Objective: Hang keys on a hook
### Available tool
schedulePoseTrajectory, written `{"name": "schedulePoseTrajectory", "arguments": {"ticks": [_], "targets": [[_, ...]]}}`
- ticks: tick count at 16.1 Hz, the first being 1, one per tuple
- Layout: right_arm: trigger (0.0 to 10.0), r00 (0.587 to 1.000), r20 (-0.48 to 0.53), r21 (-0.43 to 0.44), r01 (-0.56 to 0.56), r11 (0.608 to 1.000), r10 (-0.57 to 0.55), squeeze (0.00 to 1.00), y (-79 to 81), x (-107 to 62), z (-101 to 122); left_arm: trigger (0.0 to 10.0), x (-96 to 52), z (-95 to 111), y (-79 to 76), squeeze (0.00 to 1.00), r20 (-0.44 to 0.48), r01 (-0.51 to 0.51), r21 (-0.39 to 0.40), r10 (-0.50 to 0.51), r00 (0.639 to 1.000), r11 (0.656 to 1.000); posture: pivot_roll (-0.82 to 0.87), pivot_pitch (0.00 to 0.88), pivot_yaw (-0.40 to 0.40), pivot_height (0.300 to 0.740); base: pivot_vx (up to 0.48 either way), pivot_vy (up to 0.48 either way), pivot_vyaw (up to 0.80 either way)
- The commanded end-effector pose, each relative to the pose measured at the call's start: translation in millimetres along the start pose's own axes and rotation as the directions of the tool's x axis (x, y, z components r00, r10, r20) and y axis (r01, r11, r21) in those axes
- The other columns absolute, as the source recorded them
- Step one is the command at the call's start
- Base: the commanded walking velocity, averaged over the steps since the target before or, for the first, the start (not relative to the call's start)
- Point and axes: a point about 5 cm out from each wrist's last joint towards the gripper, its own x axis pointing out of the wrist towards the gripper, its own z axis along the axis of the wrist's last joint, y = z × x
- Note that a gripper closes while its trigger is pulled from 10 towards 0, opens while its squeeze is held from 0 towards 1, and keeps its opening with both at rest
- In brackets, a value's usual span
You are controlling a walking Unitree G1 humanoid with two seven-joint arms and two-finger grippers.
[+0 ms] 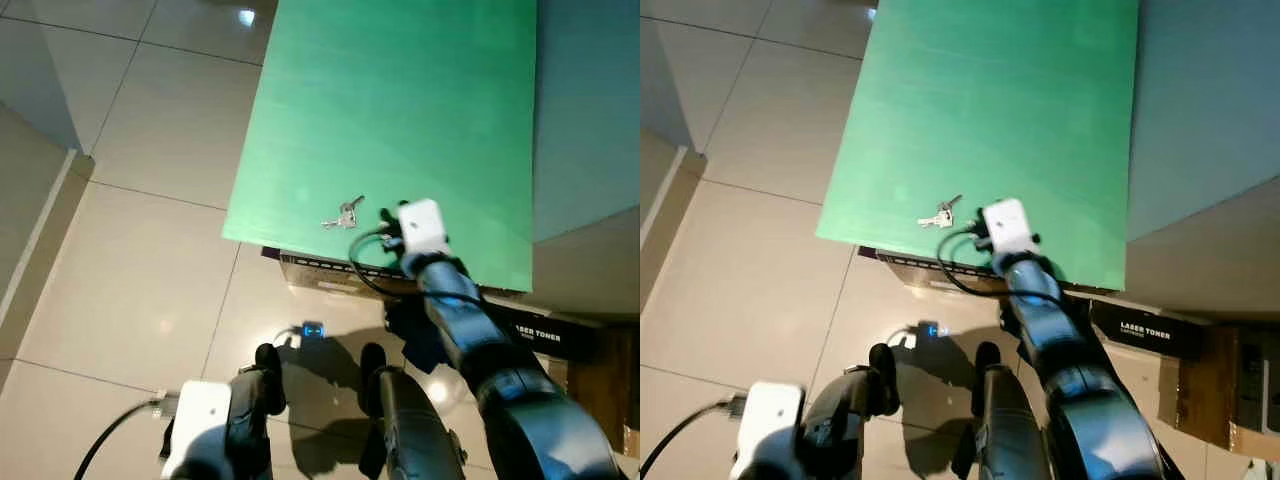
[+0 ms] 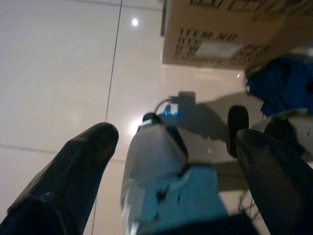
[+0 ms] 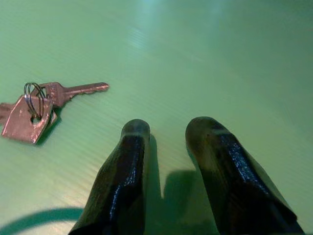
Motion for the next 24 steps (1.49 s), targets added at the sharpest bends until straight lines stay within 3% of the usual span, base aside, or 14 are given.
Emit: {"name": "schedulePoseTrajectory", "arguments": {"ticks": [1,7,9,13,16,17,18,19,20,24], "targets": [[10.0,1.000,-0.004,0.003,-0.022,1.000,0.022,0.00,2.8,-9.9,-8,10.0,-0.2,-11,-2.0,0.00,-0.046,-0.003,-0.010,0.003,0.999,1.000,0.01,0.427,-0.047,0.740,0.000,0.000,0.00],[10.0,0.994,0.064,-0.013,-0.090,0.996,0.090,0.00,20.6,-52.1,-4,10.0,25.6,-5,-6.7,0.00,0.007,0.007,-0.020,-0.007,1.000,1.000,-0.05,0.338,-0.057,0.740,0.000,0.000,0.00],[10.0,0.993,0.055,-0.008,-0.101,0.995,0.101,0.00,25.7,-66.3,-3,10.0,41.4,2,-3.9,0.00,0.044,0.005,-0.019,-0.005,0.999,1.000,-0.06,0.282,-0.054,0.740,0.000,0.000,0.00],[10.0,0.995,0.096,-0.051,-0.028,0.998,0.032,0.00,9.7,-74.5,6,10.0,78.3,24,4.1,0.00,0.120,0.007,0.004,-0.007,0.993,1.000,-0.10,0.126,-0.014,0.740,0.000,0.000,0.00],[10.0,0.995,0.097,-0.043,-0.020,0.999,0.024,0.00,1.2,-89.6,5,10.0,106.7,39,16.4,0.00,0.151,-0.002,0.024,-0.002,0.989,1.000,-0.14,0.000,0.036,0.740,0.000,0.000,0.00],[10.0,1.000,0.004,0.035,-0.009,0.999,0.009,0.00,-4.2,-99.1,-11,10.0,122.0,48,25.8,0.00,0.159,-0.008,-0.052,0.016,0.987,0.999,-0.17,0.000,0.060,0.740,0.000,0.000,0.00],[10.0,1.000,0.004,0.035,-0.009,0.999,0.009,0.00,-4.2,-99.1,-11,10.0,122.0,48,25.8,0.00,0.159,-0.008,-0.052,0.016,0.987,0.999,-0.17,0.000,0.060,0.740,0.000,0.000,0.00],[10.0,0.995,-0.103,0.153,0.024,0.988,-0.008,0.00,-5.1,-102.3,-29,10.0,130.4,54,30.5,0.00,0.170,-0.004,-0.094,0.021,0.985,0.996,-0.18,0.000,0.076,0.740,0.000,0.000,0.00],[10.0,0.966,-0.258,0.313,0.110,0.943,-0.027,0.00,-2.1,-105.3,-58,10.0,136.3,58,36.1,0.00,0.185,0.013,-0.145,0.015,0.983,0.989,-0.21,0.000,0.110,0.740,0.000,0.000,0.00],[10.0,0.959,-0.272,0.324,0.164,0.932,-0.075,0.00,-1.6,-109.5,-59,10.0,126.5,63,55.3,0.00,0.223,0.042,-0.257,0.017,0.975,0.965,-0.22,0.000,0.170,0.740,0.000,0.000,0.00]]}}
